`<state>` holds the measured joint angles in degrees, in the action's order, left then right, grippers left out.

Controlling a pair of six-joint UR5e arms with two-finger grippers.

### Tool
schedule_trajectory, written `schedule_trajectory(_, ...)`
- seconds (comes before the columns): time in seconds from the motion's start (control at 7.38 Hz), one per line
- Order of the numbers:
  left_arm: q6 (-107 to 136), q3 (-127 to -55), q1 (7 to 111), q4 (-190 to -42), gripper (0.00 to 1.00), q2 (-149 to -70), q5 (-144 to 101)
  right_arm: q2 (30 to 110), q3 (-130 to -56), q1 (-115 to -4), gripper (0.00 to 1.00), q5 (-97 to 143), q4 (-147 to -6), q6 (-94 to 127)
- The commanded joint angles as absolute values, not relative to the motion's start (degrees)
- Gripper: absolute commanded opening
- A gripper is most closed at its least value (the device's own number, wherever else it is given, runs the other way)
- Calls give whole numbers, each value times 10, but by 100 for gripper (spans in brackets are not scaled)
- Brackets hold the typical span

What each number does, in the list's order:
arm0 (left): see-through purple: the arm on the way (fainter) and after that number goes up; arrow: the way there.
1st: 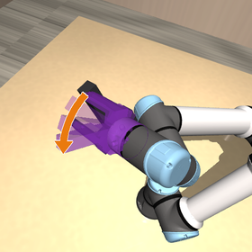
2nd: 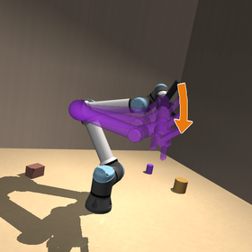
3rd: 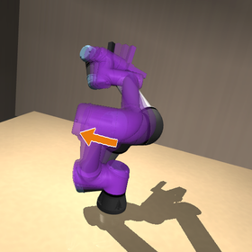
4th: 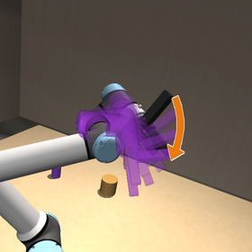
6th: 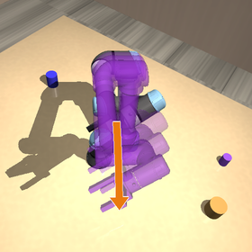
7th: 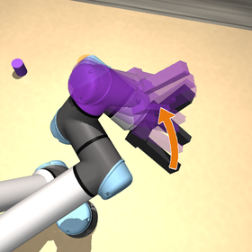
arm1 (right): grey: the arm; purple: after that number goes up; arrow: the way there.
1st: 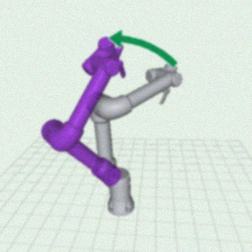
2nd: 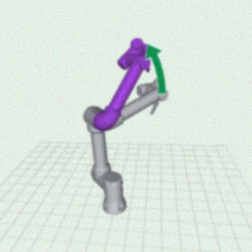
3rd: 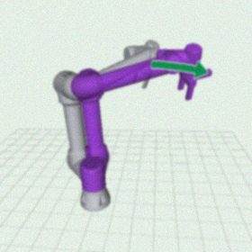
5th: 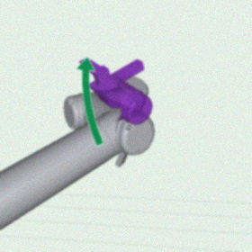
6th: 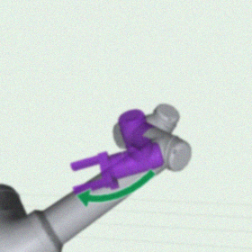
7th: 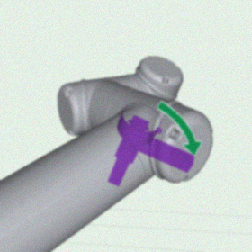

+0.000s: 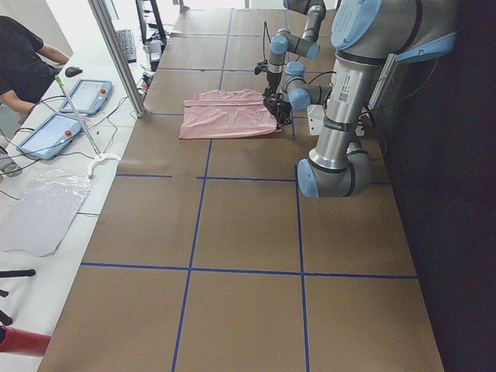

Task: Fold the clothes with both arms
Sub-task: 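Lower the right gripper and grasp the near edge beside the left gripper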

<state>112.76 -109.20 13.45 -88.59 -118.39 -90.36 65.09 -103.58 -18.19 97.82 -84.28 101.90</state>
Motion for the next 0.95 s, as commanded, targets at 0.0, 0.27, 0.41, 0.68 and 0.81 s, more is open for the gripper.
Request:
schedule_trajectory(0.0, 1128, -1091, 134, -886, 0, -1184, -904, 651, -1037, -182, 20, 979, -843, 1018)
schedule_trajectory(0.27, 1128, -1091, 134, -886, 0, -1185, -904, 651, -1038, -182, 0, 980, -842, 1017)
schedule_trajectory(0.41, 1128, -1091, 134, -886, 0, -1185, -904, 651, -1041, -182, 0, 981, -843, 1017)
schedule_trajectory(0.68, 1128, -1096, 134, -886, 0, -1184, -905, 651, -1053, -185, 0, 983, -842, 1017)
schedule_trajectory(0.81, 1128, -1097, 134, -885, 0, -1185, -905, 651, -1059, -186, 0, 981, -842, 1018)
